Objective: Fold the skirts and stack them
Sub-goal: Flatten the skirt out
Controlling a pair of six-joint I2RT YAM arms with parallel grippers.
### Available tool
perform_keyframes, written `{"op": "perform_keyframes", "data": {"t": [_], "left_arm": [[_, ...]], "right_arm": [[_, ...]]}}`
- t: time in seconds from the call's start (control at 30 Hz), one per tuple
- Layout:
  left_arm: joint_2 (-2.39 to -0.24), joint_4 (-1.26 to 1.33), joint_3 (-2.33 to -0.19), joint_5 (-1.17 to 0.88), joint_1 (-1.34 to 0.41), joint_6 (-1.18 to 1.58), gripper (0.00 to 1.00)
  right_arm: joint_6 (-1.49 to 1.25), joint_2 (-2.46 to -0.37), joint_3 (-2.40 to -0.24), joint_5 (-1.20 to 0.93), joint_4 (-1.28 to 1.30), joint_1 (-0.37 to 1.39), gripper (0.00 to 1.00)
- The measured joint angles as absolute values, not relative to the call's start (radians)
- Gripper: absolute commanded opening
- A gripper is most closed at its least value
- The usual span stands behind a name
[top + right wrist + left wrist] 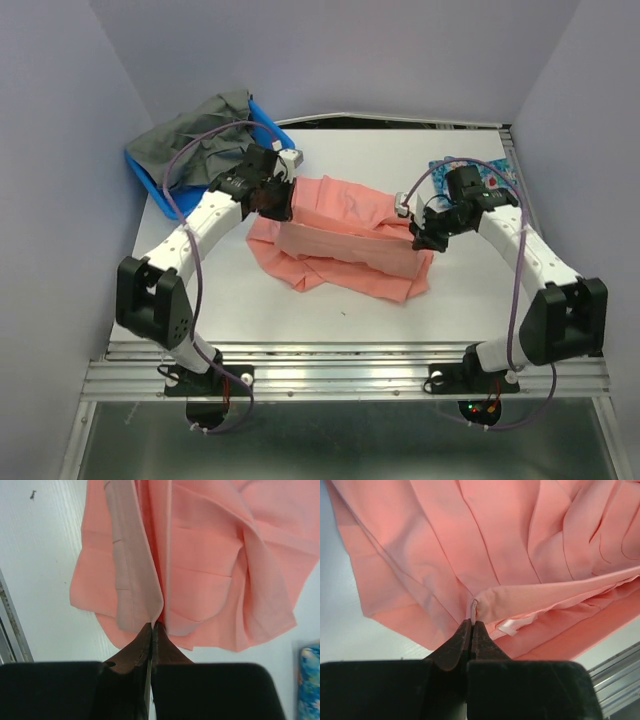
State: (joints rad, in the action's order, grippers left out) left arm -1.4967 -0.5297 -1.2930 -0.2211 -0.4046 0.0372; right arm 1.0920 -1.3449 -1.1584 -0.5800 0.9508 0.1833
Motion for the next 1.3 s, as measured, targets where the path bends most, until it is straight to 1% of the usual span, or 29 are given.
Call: {"op": "perform_keyframes", "data": {"t": [0.07, 0.13, 0.2, 0.23, 0.27, 0.3, 0.33, 0.4, 0.43, 0.5, 0.53, 0.6, 0.63, 0.7, 0.73, 0.8, 0.83, 0.97, 1.1, 1.2, 1.3], "left_arm": [[-1.602, -0.54, -1.381, -0.21, -0.418, 0.024, 0.04], [-1.7, -0.54, -1.464, -0.217, -0.42, 0.003, 0.16], [-1.778, -0.543, -1.525, -0.236, -0.419, -0.025, 0.32], [-1.806, -0.546, -1.551, -0.252, -0.417, -0.045, 0.5], [-1.828, -0.548, -1.574, -0.275, -0.411, -0.071, 0.61], [-1.834, -0.552, -1.588, -0.304, -0.403, -0.102, 0.91], [-1.833, -0.554, -1.594, -0.326, -0.393, -0.121, 0.99], [-1.808, -0.547, -1.598, -0.397, -0.359, -0.173, 0.99], [-1.786, -0.543, -1.596, -0.432, -0.335, -0.192, 0.99], [-1.744, -0.537, -1.594, -0.499, -0.286, -0.233, 0.99], [-1.718, -0.535, -1.594, -0.529, -0.264, -0.256, 0.99], [-1.678, -0.535, -1.594, -0.582, -0.221, -0.301, 0.99], [-1.663, -0.537, -1.594, -0.621, -0.207, -0.333, 0.99], [-1.658, -0.54, -1.592, -0.679, -0.204, -0.378, 0.98], [-1.665, -0.545, -1.586, -0.716, -0.207, -0.408, 0.98], [-1.698, -0.578, -1.581, -0.778, -0.207, -0.464, 0.98], [-1.722, -0.599, -1.581, -0.81, -0.207, -0.503, 0.98], [-1.823, -0.677, -1.576, -0.857, -0.193, -0.609, 0.98], [-1.884, -0.701, -1.557, -0.855, -0.182, -0.663, 0.97], [-1.907, -0.7, -1.556, -0.852, -0.179, -0.679, 0.95], [-1.929, -0.699, -1.563, -0.853, -0.179, -0.685, 0.94]], "right_arm": [[1.082, -1.438, -1.166, -0.575, 0.942, 0.18, 0.01], [1.07, -1.516, -1.168, -0.57, 0.923, 0.176, 0.02], [1.055, -1.561, -1.17, -0.566, 0.907, 0.172, 0.02], [1.045, -1.57, -1.17, -0.562, 0.902, 0.17, 0.03], [1.038, -1.574, -1.173, -0.558, 0.9, 0.169, 0.05], [1.027, -1.576, -1.179, -0.556, 0.9, 0.168, 0.06], [1.02, -1.576, -1.189, -0.556, 0.899, 0.165, 0.07], [1.014, -1.575, -1.203, -0.556, 0.892, 0.164, 0.09], [1.013, -1.572, -1.204, -0.556, 0.884, 0.164, 0.17], [1.01, -1.562, -1.203, -0.555, 0.881, 0.164, 0.21], [1.006, -1.555, -1.203, -0.554, 0.881, 0.164, 0.3], [0.995, -1.541, -1.201, -0.55, 0.876, 0.164, 0.41], [0.987, -1.529, -1.201, -0.544, 0.873, 0.164, 0.54], [0.965, -1.517, -1.201, -0.527, 0.867, 0.164, 0.73], [0.947, -1.512, -1.201, -0.519, 0.866, 0.163, 0.78], [0.905, -1.496, -1.201, -0.502, 0.861, 0.159, 0.94], [0.866, -1.485, -1.201, -0.494, 0.859, 0.157, 0.98], [0.766, -1.431, -1.203, -0.481, 0.861, 0.144, 0.99], [0.671, -1.418, -1.23, -0.496, 0.913, 0.138, 0.95], [0.609, -1.454, -1.234, -0.542, 0.946, 0.135, 0.93], [0.547, -1.533, -1.234, -0.585, 0.952, 0.13, 0.9]]}}
